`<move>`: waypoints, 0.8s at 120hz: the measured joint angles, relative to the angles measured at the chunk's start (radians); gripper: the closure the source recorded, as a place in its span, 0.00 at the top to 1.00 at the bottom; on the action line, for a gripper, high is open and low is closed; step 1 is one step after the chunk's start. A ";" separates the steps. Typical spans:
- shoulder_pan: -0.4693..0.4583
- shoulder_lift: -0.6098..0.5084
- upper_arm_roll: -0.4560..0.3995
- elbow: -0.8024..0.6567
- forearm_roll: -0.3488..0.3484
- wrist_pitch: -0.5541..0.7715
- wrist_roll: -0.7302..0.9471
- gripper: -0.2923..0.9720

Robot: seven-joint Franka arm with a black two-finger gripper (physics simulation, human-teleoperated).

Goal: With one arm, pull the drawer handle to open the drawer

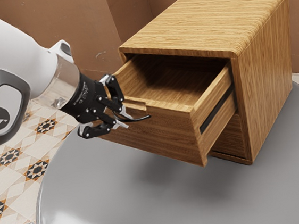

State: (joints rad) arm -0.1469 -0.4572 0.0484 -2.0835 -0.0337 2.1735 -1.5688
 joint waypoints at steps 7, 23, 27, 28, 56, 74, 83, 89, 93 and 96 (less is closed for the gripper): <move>0.000 -0.025 0.000 -0.022 0.000 0.000 0.000 0.22; 0.000 -0.076 -0.001 -0.066 0.000 -0.001 -0.001 0.23; 0.000 -0.089 -0.001 -0.077 0.000 -0.001 -0.001 0.23; 0.000 -0.092 -0.001 -0.080 0.000 -0.001 -0.001 0.23; 0.000 -0.188 -0.003 -0.146 0.001 -0.013 -0.003 0.22; 0.072 -0.309 -0.062 -0.148 0.002 -0.070 -0.007 0.34; 0.198 -0.412 -0.114 -0.074 0.004 -0.170 -0.010 0.46; 0.289 -0.424 -0.133 0.044 0.005 -0.264 -0.013 0.52; 0.322 -0.410 -0.135 0.104 0.005 -0.319 -0.014 0.56; 0.337 -0.397 -0.132 0.132 0.005 -0.354 -0.016 0.58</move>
State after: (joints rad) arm 0.1900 -0.8539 -0.0837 -1.9515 -0.0288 1.8192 -1.5844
